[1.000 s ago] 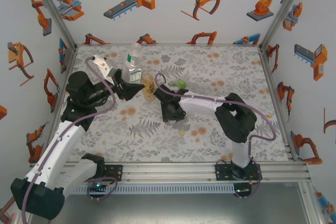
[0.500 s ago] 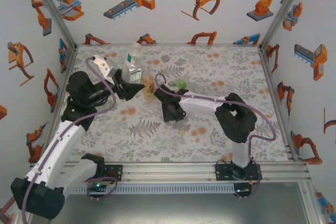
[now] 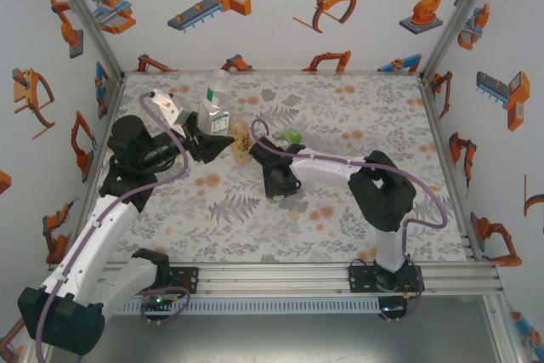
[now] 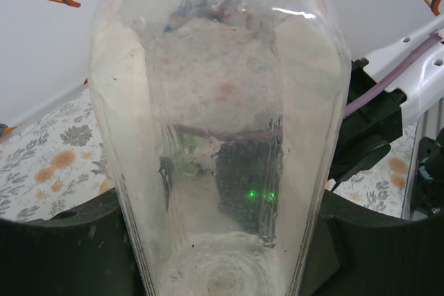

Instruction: Screw on the bottle caps

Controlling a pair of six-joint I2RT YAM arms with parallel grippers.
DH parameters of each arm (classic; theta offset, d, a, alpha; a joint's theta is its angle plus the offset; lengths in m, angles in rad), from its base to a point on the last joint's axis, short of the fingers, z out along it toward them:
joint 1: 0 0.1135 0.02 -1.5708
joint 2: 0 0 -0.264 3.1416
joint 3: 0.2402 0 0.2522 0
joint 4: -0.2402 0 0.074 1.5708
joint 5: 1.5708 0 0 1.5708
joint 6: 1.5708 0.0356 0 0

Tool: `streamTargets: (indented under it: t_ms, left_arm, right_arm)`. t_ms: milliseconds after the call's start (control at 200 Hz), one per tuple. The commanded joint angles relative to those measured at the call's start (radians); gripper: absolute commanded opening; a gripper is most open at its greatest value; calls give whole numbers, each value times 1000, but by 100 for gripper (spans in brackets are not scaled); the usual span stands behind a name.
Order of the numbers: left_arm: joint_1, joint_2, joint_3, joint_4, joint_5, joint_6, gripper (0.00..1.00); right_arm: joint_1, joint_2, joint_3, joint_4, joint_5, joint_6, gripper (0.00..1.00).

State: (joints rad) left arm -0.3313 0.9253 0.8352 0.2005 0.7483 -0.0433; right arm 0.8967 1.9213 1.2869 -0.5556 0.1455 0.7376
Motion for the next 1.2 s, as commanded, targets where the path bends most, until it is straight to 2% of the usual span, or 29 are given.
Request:
streamTargets:
  t_ms: [0,355,491,601,761,911,1192]
  left_arm:
    - [3,-2,10,-15,6,42,24]
    - [-60,16,58,-188,-31,184,17]
    - [-138,28,93,-320,-87,292,15]
    - [-192,51,121,-411,-94,362,8]
    - [-218,78,143,-448,-93,396,2]
    - [-248,97,192,-545,-102,461,2]
    - [-355,107,215,-656,-263,569,3]
  right_arm:
    - [8,-2,-25,-1,-29,21,36]
    - [-39,-153,-76,25,-119,-48,23]
    - [-83,-264,-132,63,-165,-86,22]
    - [-130,-360,-178,83,-196,-119,21]
    - [-219,-497,-249,132,-274,-174,19]
    - [-273,-627,-283,160,-324,-245,18]
    - [-282,-828,-269,196,-381,-451,16]
